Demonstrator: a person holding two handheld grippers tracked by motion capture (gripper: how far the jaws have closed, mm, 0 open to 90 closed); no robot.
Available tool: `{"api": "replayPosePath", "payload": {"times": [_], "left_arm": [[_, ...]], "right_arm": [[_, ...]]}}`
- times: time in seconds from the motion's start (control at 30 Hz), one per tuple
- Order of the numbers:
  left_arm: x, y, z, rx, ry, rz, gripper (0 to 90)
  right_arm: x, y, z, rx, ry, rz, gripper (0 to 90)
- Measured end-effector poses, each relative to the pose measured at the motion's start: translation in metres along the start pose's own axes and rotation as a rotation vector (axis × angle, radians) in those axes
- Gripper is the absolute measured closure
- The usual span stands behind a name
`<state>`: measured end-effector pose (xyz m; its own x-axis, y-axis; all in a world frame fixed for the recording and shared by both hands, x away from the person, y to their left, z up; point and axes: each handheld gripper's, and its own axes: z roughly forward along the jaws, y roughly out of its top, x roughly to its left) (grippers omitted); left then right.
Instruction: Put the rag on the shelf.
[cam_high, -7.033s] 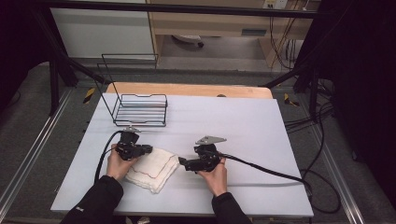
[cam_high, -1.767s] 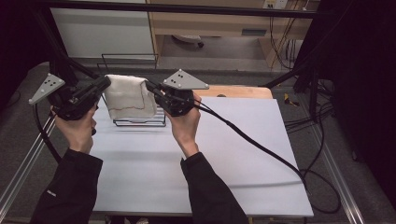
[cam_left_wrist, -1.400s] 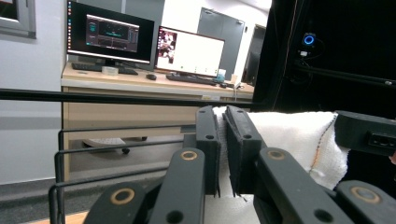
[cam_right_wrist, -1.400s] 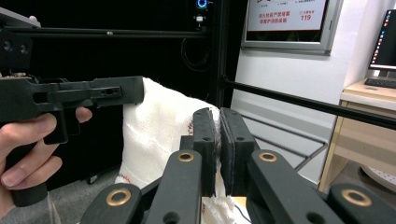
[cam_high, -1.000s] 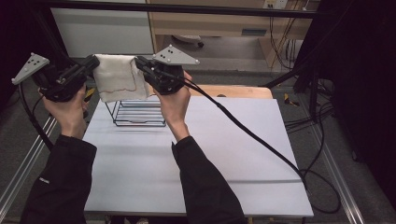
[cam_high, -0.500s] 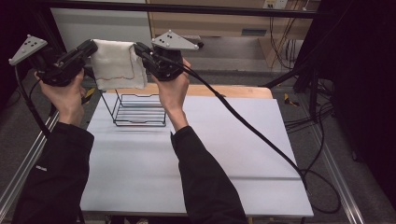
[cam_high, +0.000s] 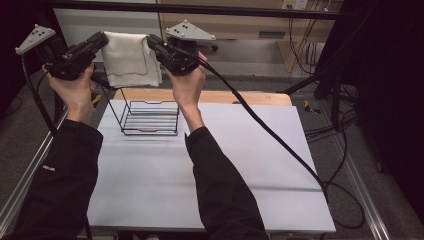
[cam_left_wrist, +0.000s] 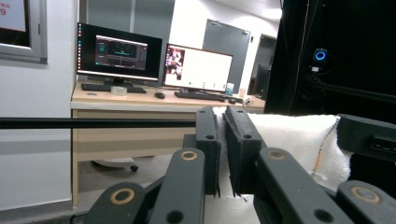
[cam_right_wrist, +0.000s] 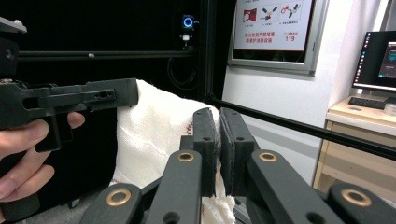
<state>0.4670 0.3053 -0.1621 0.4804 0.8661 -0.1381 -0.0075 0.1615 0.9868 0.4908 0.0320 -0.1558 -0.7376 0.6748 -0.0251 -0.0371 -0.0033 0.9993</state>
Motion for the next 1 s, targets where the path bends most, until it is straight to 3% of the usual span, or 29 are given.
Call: {"api": "replayPosePath", "payload": {"times": [0.47,0.67,1.0], "left_arm": [[0.011,0.015,0.016,0.001,0.049,0.021,83.4],[0.017,0.010,0.025,0.012,0.052,0.025,83.3],[0.028,-0.003,0.024,0.002,0.042,0.000,83.3]], "right_arm": [[-0.004,0.014,0.021,0.005,-0.009,-0.017,85.9],[-0.010,0.009,0.030,0.015,-0.019,-0.003,85.9],[-0.008,0.002,0.035,0.031,-0.018,-0.009,85.9]]}}
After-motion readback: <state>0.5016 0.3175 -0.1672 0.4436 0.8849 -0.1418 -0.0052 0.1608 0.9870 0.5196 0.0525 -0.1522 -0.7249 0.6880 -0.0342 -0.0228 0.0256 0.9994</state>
